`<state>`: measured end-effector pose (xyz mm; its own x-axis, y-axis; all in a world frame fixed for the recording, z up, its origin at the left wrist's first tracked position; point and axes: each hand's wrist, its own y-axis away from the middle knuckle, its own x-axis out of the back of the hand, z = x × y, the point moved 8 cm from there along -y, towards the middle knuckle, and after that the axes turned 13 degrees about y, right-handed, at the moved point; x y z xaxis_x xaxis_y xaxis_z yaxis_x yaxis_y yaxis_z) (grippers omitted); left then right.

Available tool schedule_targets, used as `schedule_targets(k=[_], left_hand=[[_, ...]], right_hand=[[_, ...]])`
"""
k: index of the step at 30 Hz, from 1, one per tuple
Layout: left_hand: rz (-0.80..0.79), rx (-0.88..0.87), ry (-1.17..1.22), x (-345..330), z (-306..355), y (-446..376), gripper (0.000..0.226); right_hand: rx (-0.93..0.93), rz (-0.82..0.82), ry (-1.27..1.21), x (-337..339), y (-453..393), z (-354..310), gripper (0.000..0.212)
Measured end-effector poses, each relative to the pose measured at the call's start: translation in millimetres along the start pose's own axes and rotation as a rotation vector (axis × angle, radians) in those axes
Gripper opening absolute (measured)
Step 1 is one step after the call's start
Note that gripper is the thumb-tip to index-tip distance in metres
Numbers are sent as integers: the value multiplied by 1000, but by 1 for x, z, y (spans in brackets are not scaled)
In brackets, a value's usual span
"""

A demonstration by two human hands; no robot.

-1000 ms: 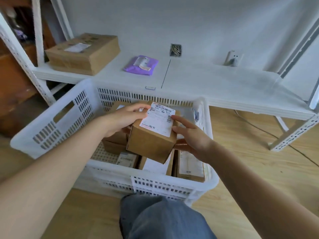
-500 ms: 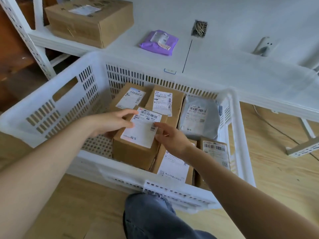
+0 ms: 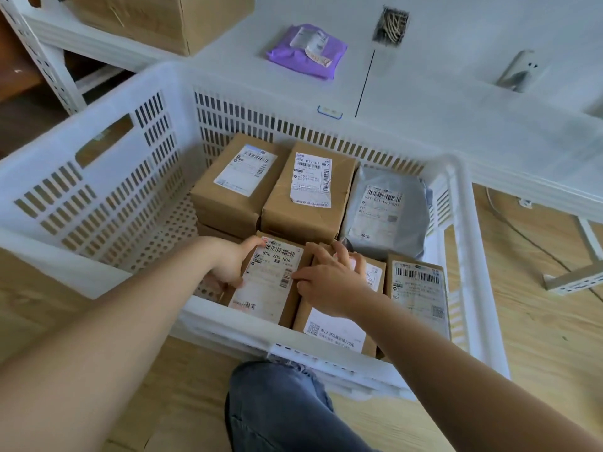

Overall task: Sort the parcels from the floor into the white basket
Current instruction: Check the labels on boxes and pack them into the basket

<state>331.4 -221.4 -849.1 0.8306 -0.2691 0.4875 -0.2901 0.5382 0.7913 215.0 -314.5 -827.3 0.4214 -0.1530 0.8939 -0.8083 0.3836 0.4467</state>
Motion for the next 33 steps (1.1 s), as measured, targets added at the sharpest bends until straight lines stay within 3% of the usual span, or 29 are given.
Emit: schedule_targets(k=[5,8,10,13,18,20,25,33], left_hand=[[29,19,-106,1,4,3,89],[160,-25,-48,10,18,10,75],[260,-43,-87,18,31,21,58],[358,-93,-69,21,57,38,9],[473,-189,-30,22,113,76,12],[471,-216,-37,17,136,91,23],[482,-275,-79,0,199,120,20],[508,-415,-209,-44,308,152,20]], right_hand=[[-13,47,-48,9,10,3,37],[-23,91,-103,22,25,14,39],[-25,148,-86,33,41,23,40],[-60,232,-73,49,69,42,37],[-230,315,-136,68,124,90,24],[-270,324,-131,70,148,109,28],[-394,376,-123,71,212,162,43],[-612,356,-163,49,307,247,39]])
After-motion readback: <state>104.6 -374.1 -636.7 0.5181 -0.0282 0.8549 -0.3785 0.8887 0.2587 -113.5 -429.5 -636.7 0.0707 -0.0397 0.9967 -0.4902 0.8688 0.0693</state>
